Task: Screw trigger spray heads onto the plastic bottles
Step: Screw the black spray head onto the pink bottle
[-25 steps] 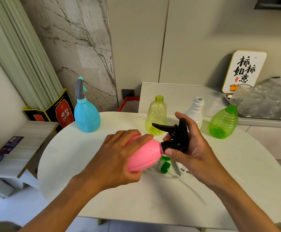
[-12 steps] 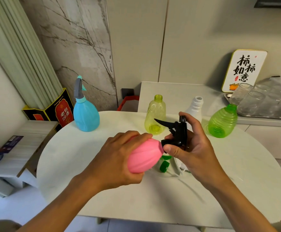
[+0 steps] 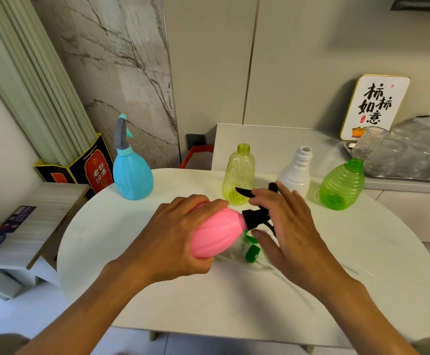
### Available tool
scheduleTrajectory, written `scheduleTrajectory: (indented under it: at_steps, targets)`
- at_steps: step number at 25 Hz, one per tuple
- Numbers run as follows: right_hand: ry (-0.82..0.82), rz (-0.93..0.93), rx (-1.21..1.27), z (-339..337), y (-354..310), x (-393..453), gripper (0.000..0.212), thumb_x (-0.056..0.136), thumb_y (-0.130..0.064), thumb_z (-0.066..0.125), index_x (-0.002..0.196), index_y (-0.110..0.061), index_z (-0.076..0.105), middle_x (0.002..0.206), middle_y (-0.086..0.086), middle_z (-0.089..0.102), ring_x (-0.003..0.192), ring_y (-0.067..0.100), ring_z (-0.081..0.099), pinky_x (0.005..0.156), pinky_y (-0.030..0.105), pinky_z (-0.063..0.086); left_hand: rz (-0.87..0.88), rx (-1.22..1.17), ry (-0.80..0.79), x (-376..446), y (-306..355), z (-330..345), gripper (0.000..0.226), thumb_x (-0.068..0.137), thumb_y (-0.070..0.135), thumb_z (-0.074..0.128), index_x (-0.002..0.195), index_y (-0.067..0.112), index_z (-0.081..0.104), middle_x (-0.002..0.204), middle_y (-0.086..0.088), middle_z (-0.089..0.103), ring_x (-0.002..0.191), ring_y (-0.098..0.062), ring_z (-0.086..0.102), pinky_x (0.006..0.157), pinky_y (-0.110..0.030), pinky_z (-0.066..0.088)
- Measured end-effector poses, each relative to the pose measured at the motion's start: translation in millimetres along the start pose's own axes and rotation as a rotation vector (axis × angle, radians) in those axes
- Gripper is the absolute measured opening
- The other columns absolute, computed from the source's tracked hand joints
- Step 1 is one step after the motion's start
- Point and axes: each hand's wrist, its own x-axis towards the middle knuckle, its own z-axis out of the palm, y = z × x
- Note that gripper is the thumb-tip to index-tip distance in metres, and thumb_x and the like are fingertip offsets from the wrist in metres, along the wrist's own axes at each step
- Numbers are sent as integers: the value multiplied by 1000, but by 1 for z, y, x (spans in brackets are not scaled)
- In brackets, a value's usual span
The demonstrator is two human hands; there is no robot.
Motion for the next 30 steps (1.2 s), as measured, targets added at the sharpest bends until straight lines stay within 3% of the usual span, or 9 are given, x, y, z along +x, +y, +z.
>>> scheduleTrajectory:
  at_steps: [3, 5, 8, 11, 15, 19, 23, 26, 30]
  targets:
    - [40, -117, -130, -3, 5, 1, 44, 84, -14, 75, 118, -25, 51, 121, -1, 68, 134, 26, 46, 116, 55, 23, 35, 22, -10, -1, -1, -2, 98, 64, 57, 74, 146, 44, 20, 143, 11, 38, 121, -11, 40, 89, -23, 34]
    - [14, -141, -81, -5, 6, 1, 40, 84, -19, 76, 117, -26, 55, 108, -2, 72, 110, 20, 60, 114, 47, 27, 56, 47, -9, -4, -2, -4, 97, 64, 57, 73, 145, 43, 20, 143, 9, 39, 121, -13, 41, 89, -24, 34]
    - [-20, -99, 89, -10, 0, 1, 25, 90, -41, 63, 111, -30, 56, 95, -10, 68, 88, 9, 56, 99, 29, 37, 97, 115, 30, -6, -2, -7, 97, 64, 55, 74, 145, 39, 24, 142, 4, 43, 122, -18, 44, 90, -28, 34]
    - [-39, 41, 400, -13, -6, 2, 22, 88, -38, 68, 108, -30, 62, 96, -13, 61, 88, 10, 60, 76, 13, 44, 118, 172, 99, -6, 0, -9, 97, 61, 52, 77, 144, 33, 31, 139, -2, 48, 118, -23, 48, 88, -31, 36]
    - [-8, 308, 725, -19, -16, 1, 37, 87, -25, 73, 116, -38, 53, 82, 0, 65, 71, 15, 63, 60, 19, 49, 140, 223, 135, -3, 5, -10, 98, 60, 51, 81, 144, 29, 35, 138, -6, 50, 118, -27, 51, 88, -39, 44]
    - [-144, 625, 885, -25, -21, 5, 4, 92, -22, 67, 89, -25, 66, 64, 7, 67, 50, 17, 59, 42, 20, 40, 191, 296, 132, 0, 10, -5, 99, 59, 49, 83, 142, 29, 36, 137, -10, 53, 117, -31, 53, 89, -44, 47]
    - [-269, 771, 1052, -38, -12, 9, 27, 94, -20, 53, 78, -14, 74, 73, 23, 70, 62, 30, 65, 59, 31, 52, 184, 183, 130, 0, 12, -1, 97, 61, 49, 82, 143, 32, 33, 139, -5, 50, 120, -26, 51, 90, -41, 47]
    - [-248, 763, 1117, -40, -7, 7, 45, 98, -24, 40, 78, -16, 80, 81, 19, 76, 67, 29, 68, 75, 43, 53, 77, -28, 169, 3, 12, -6, 96, 63, 52, 78, 143, 38, 27, 140, 7, 41, 119, -13, 43, 85, -29, 44]
    - [-160, 754, 890, -26, -16, 4, 36, 93, -26, 52, 67, -13, 72, 68, 7, 73, 56, 19, 61, 67, 39, 47, 25, -127, 156, 5, 10, -8, 99, 62, 52, 80, 143, 44, 23, 139, 13, 37, 115, -8, 40, 82, -21, 41]
